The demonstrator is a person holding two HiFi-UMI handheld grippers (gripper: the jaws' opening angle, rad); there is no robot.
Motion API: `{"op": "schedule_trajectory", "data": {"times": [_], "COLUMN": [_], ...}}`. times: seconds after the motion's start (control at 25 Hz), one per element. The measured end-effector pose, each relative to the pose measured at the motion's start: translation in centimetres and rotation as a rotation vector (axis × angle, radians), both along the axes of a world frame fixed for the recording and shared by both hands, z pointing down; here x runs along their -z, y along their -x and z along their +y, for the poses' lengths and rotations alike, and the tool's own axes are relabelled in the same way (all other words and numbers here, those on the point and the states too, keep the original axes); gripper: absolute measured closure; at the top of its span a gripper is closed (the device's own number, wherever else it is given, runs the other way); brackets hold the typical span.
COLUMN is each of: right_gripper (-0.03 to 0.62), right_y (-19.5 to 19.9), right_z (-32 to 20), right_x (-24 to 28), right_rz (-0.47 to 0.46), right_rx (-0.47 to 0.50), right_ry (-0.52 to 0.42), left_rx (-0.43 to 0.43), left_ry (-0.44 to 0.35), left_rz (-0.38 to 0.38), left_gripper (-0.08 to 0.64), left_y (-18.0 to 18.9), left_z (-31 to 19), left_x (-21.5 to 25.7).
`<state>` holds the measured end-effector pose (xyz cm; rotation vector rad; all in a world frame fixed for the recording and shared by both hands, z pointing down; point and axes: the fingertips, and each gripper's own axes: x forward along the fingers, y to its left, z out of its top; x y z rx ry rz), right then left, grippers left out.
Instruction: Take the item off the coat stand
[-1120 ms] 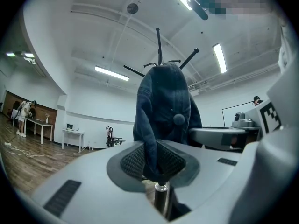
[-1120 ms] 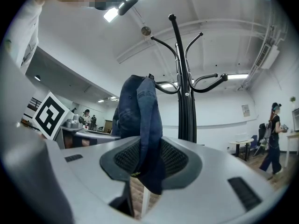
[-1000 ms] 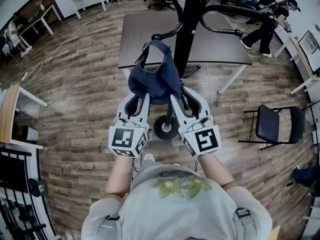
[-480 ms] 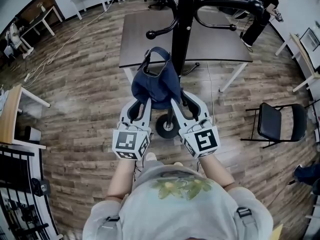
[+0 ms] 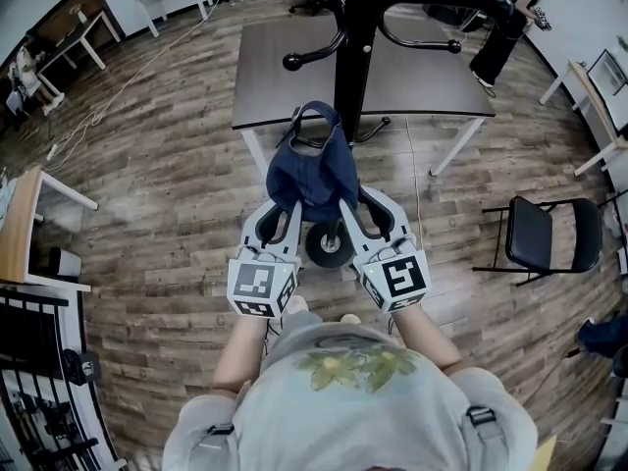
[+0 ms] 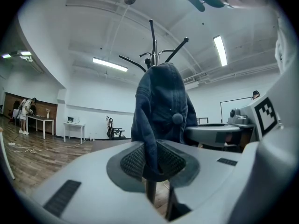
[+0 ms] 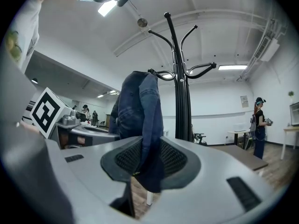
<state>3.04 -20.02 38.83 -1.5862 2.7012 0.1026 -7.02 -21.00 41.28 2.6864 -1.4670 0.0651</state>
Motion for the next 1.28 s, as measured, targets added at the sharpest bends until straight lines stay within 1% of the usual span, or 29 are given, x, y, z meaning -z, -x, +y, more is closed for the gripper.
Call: {"op": "schedule_trajectory", "data": {"times": [0.2,0.36,0.52,0.8,1.28], "right_gripper": [0.482,0.485,0.488,0.489,0.489], "right_y": [-0.1,0.0,0.0,0.2,0.3], "right_z": [0.8,1.2,1.4,1.9,2.2], "right_x": [-1.3,-2.4,-3.0,-3.4,-3.9], "right_rz": [0.019,0.023,0.014,0.013,0.017], "right_rx": [0.002,0.005,0.009,0.009,0.013], "right_ry": [0.031,0.05,0.071,0.083,0.095], "left_rx": [-0.008,-0.006,-0.005,-0.012,-0.014], "left_ry": [0.029,0.037,0.041,0.045,0.059], "left_rz": [-0.011,-0.033,-0.037,-0.055,-0.059], "left_gripper": [0.486,0.486,0.486,0.486,0.486], "left_y": [-0.2,-0.1,0.0,0.2,0.2], "left_z": [1.1,1.5,1.8,2.5,3.1], "left_x": [-1.4,-2.1,-2.5,-2.7,-3.3]}}
